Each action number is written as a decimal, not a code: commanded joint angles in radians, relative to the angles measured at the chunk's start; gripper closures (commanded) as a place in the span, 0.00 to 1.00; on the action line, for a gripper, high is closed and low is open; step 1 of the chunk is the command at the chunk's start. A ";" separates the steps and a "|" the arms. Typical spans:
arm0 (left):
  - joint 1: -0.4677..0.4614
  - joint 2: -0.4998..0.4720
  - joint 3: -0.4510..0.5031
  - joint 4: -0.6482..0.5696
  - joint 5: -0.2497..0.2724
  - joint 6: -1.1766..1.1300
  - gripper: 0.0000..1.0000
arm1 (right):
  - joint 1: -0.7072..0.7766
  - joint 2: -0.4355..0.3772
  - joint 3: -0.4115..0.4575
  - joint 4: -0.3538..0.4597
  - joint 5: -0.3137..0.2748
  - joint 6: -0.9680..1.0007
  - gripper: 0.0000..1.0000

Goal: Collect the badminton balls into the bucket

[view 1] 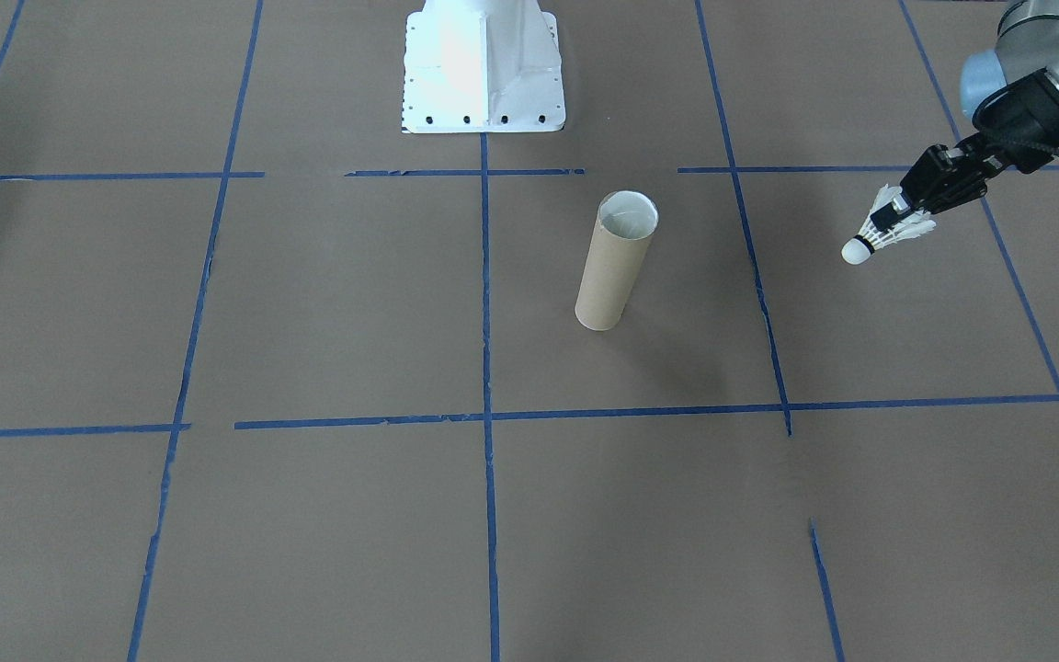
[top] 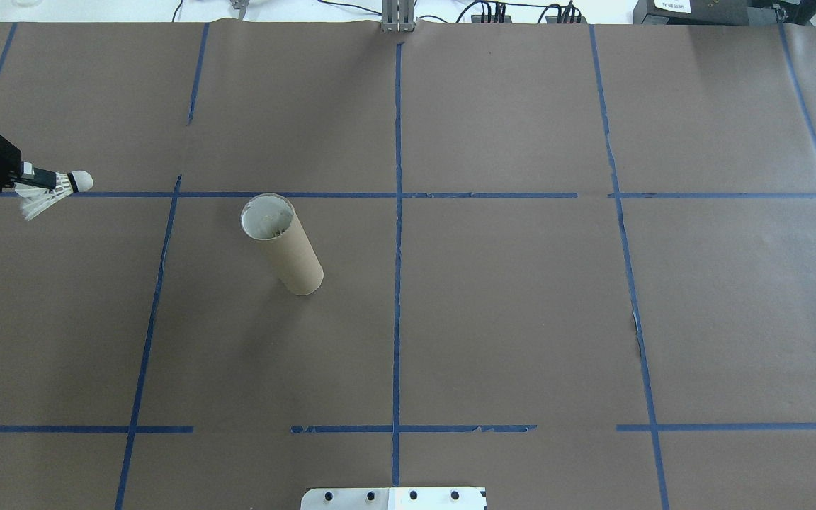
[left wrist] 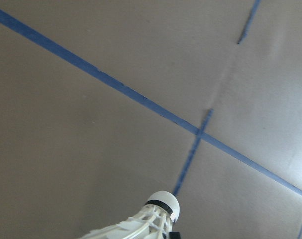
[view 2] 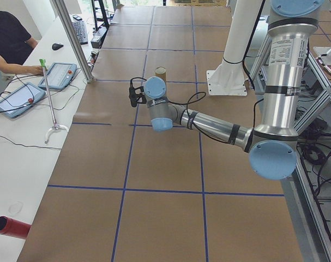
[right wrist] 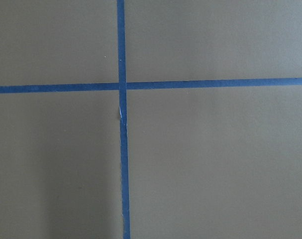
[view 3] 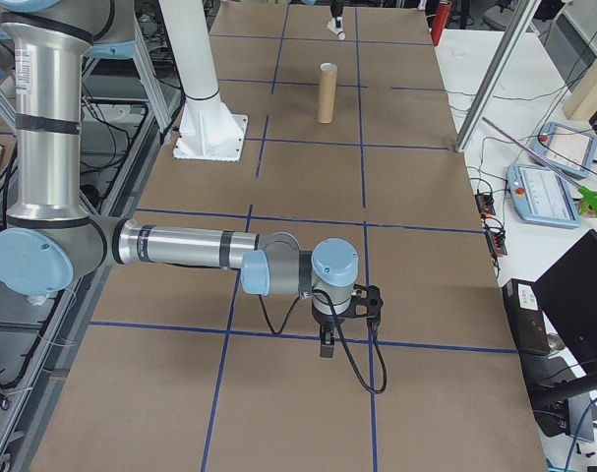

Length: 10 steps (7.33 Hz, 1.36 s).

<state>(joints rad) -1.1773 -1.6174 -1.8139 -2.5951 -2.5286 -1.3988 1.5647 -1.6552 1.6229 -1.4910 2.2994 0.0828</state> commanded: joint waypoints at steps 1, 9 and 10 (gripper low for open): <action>-0.021 0.002 -0.069 0.062 0.060 0.200 1.00 | 0.000 0.000 0.000 0.000 0.000 0.000 0.00; 0.332 -0.795 -0.403 1.702 0.470 0.385 1.00 | 0.000 0.000 0.000 0.000 0.000 0.000 0.00; 0.384 -0.874 -0.318 1.772 0.502 0.385 1.00 | 0.000 0.000 0.000 0.000 0.000 0.000 0.00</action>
<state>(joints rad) -0.8569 -2.3901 -2.2113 -0.9272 -2.0582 -1.0141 1.5647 -1.6552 1.6229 -1.4910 2.2994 0.0828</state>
